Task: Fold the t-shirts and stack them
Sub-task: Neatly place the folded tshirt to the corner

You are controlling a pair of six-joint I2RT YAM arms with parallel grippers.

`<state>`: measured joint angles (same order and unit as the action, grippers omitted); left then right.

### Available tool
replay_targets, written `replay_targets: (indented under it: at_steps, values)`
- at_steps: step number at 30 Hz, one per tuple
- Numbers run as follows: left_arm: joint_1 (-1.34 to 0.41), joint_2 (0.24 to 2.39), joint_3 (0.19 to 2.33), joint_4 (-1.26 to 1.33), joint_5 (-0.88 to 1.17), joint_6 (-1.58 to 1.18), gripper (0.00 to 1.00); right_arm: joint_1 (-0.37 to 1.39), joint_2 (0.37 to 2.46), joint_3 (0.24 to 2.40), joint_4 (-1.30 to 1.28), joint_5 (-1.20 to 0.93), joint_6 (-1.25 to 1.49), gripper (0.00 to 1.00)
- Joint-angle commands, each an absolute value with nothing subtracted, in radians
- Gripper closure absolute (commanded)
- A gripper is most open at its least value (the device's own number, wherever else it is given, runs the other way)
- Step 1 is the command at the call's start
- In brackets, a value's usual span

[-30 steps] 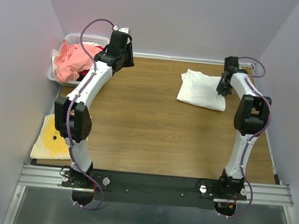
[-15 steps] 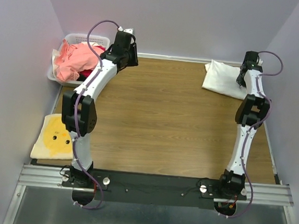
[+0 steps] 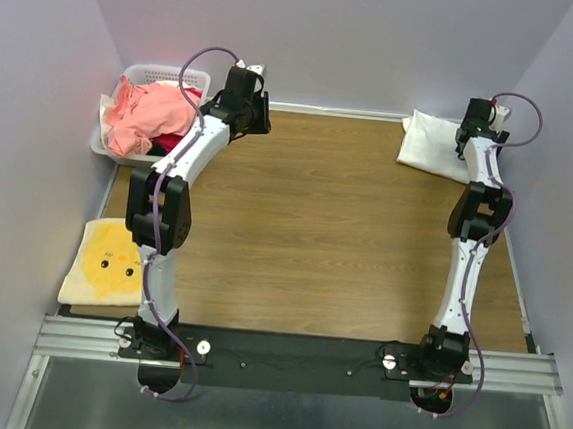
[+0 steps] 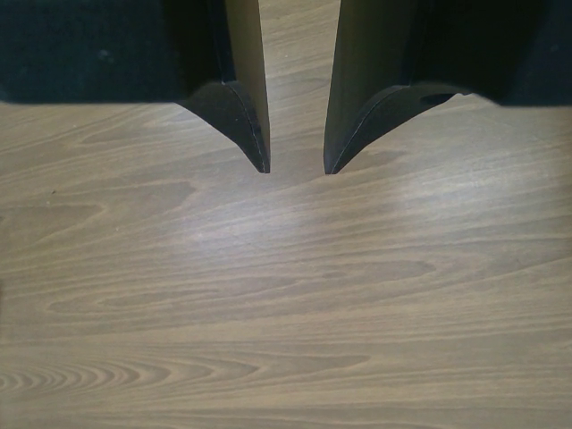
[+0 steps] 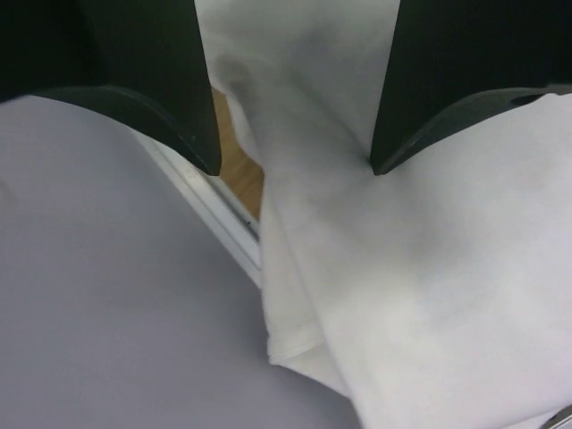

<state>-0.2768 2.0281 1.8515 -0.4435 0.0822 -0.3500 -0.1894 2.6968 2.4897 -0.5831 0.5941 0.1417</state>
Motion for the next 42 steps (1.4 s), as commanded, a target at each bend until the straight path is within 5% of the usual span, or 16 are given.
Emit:
replay_targets:
  at_steps: [1, 18, 30, 42]
  values:
    - [-0.276, 2.045, 1.884, -0.434, 0.123, -0.319, 0.61, -0.199, 2.688, 2.5, -0.485, 0.66, 0.118, 0.21]
    - [-0.278, 2.0, 1.816, -0.382, 0.078, -0.327, 0.61, 0.046, 2.473, 2.237, -0.468, 0.488, 0.187, 0.23]
    - [-0.278, 1.963, 1.761, -0.377, 0.043, -0.305, 0.61, 0.058, 2.582, 2.258, -0.54, 0.319, 0.307, 0.3]
    - [-0.276, 1.973, 1.779, -0.377, 0.043, -0.299, 0.61, 0.058, 2.498, 1.996, -0.609, 0.33, 0.333, 0.33]
